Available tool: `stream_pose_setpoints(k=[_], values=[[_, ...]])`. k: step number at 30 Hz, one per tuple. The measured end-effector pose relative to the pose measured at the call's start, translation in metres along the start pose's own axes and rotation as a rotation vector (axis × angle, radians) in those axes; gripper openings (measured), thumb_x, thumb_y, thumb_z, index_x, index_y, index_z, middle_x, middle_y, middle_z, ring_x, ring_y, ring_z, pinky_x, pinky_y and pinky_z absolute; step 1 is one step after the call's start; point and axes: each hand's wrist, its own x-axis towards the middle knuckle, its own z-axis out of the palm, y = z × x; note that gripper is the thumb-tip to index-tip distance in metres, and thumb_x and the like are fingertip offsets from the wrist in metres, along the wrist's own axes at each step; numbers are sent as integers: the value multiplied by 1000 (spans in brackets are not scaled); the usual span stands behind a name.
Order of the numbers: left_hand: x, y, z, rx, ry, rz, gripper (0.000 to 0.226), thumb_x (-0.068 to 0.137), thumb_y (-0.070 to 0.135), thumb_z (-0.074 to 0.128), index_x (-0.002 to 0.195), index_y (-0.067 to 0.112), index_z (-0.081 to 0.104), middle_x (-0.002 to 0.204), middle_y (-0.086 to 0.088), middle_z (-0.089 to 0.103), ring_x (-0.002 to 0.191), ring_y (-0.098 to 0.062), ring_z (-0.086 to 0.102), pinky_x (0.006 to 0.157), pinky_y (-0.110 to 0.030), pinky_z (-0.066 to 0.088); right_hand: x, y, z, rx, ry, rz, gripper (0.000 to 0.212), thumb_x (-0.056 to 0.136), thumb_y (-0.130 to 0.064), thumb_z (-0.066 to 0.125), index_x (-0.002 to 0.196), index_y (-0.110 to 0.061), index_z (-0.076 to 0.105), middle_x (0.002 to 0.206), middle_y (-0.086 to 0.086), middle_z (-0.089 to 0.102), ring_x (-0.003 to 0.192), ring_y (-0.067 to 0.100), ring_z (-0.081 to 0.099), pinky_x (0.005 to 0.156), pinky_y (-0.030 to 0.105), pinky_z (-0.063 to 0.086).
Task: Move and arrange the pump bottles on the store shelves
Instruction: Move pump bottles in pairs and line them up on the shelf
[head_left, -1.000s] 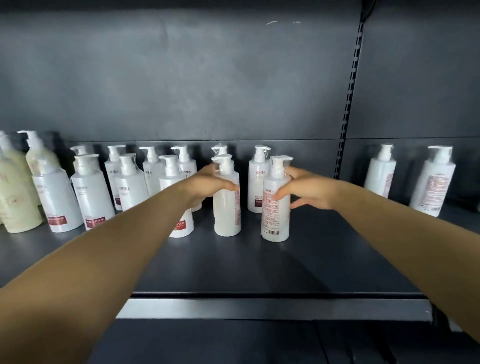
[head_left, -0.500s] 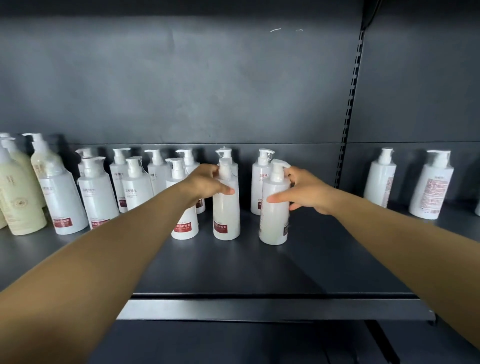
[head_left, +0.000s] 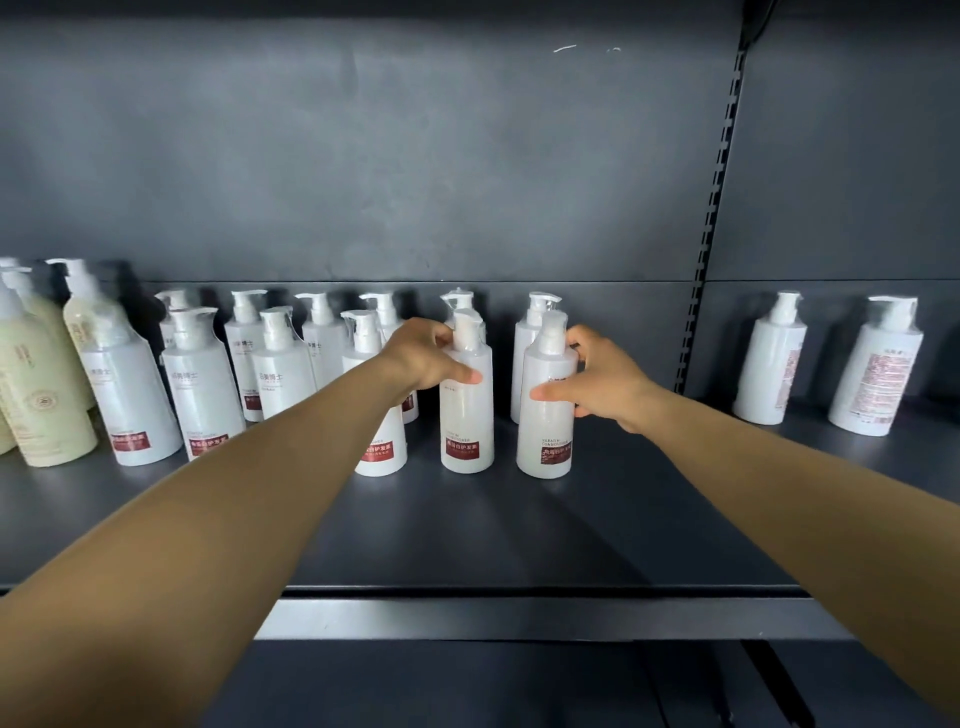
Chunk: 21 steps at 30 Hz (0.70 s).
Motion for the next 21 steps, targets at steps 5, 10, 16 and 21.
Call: stream_pose_setpoints(k=[5,10,16,21], values=[[3,1,2,76,50,1,54,65,20,85,112,4,62,117,-5,63,109,-21,58,92,-25,44,3,1,6,-76,80,13,56,67,-21,84,110,-18,49,103,-1,59,100,21,61,84,46,55],[3,2,2,142,117,-7,55,64,27,85,109,7,61,101,0,58,92,-16,53,81,-22,41,2,-2,5,-129,85,17,57,67,-25,83,110,-19,47,104,-1,59,100,21,61,83,45,56],[7,5,-2,93,17,-20,41,70,27,82,100,10,59,97,1,57,91,-16,52,79,-24,39,-1,-7,-14,64,-93,55,44,76,-8,76,113,-14,52,106,-2,60,102,19,60,83,41,56],[10,-6,-3,-5,7,-31,50,67,25,83,109,7,62,109,-3,64,101,-18,59,90,-28,47,0,-2,-11,113,-110,27,43,80,-7,73,114,-20,49,114,4,60,104,19,61,86,42,54]])
